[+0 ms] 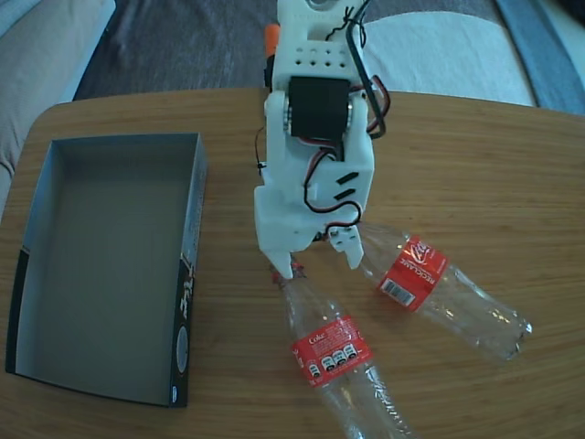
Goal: Grasp the bottles and put them in the box.
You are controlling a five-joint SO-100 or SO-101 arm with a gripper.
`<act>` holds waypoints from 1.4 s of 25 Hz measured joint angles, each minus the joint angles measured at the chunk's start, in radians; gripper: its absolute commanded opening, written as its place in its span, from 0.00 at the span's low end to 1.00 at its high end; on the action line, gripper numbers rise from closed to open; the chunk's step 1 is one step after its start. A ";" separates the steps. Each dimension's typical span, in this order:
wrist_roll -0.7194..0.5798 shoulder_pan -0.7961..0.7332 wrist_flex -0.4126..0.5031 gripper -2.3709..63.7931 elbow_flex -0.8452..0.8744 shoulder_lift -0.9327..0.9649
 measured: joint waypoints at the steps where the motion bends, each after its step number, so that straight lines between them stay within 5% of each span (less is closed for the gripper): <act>1: 0.000 -0.003 0.000 0.55 0.000 -0.012; 8: 0.000 -0.002 -0.008 0.55 0.000 -0.075; 16: -0.009 0.021 -0.147 0.55 -0.046 -0.155; 35: -0.160 -0.009 -0.147 0.55 -0.041 -0.170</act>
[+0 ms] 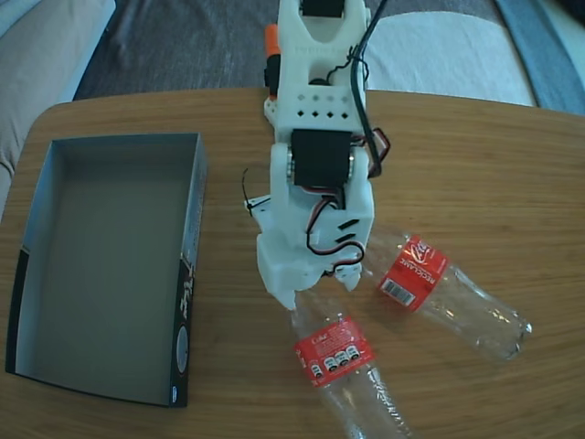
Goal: Grasp the bottles and put them in the box.
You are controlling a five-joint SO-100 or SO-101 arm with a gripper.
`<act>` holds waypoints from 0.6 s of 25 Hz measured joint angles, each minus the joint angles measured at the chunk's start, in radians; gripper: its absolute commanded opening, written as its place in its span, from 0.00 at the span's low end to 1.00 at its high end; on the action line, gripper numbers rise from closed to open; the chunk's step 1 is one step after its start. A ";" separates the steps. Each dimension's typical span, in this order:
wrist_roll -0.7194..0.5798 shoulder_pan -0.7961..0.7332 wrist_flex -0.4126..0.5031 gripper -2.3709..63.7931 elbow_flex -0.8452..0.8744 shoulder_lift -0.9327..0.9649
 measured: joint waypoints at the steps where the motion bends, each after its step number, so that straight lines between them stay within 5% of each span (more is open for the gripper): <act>1: 0.000 0.003 0.000 0.55 0.005 0.000; 15: 0.000 0.011 0.069 0.55 0.037 0.000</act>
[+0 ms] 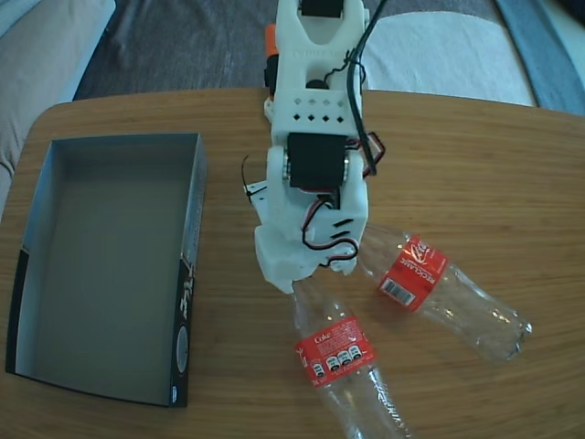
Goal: Grasp the bottles and put them in the box.
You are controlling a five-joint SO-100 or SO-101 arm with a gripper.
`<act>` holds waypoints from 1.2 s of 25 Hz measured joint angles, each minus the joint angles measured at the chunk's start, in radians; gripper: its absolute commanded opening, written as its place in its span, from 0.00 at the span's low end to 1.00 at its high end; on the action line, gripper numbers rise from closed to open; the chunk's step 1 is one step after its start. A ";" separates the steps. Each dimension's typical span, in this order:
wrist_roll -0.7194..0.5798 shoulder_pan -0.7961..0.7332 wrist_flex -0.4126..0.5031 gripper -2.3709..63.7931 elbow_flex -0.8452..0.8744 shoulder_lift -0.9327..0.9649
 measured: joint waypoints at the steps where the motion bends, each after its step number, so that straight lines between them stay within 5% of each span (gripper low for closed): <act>1: 0.000 0.000 -0.002 0.55 0.018 0.000; 13: 0.041 -0.005 -0.009 0.55 0.049 0.000; 20: 0.041 -0.009 -0.009 0.20 0.049 0.000; 30: 0.098 0.032 -0.017 0.19 0.049 0.000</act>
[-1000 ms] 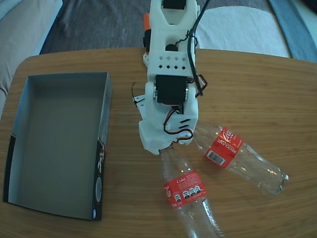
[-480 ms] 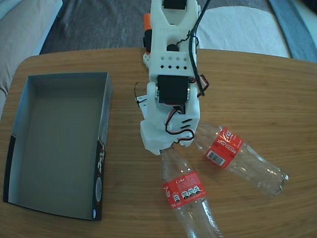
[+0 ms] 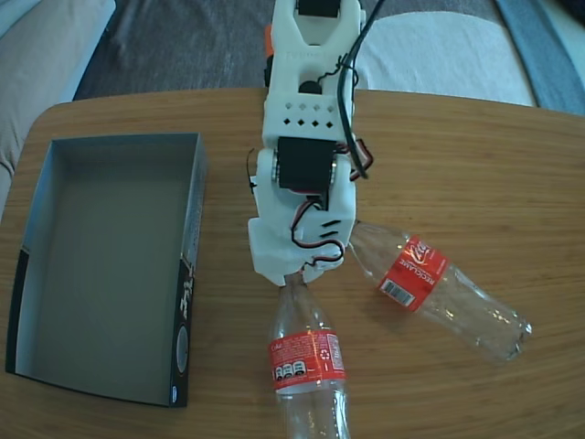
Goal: Grasp the bottles and put them in the box.
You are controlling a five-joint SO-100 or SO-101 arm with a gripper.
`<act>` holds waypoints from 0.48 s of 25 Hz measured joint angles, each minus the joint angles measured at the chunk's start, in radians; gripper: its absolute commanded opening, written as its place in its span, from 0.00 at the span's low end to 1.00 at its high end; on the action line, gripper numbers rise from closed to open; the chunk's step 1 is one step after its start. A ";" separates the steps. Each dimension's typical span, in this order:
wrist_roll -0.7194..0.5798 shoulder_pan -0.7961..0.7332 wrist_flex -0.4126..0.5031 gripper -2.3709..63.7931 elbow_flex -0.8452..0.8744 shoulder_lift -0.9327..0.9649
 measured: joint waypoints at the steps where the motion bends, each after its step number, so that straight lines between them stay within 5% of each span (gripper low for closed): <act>1: 0.000 0.000 0.000 0.19 0.000 0.000; 4: 0.000 0.020 0.000 0.22 0.000 0.000; 8: 0.000 0.014 0.000 0.44 0.000 0.000; 12: 0.000 0.029 -0.028 0.46 0.000 0.000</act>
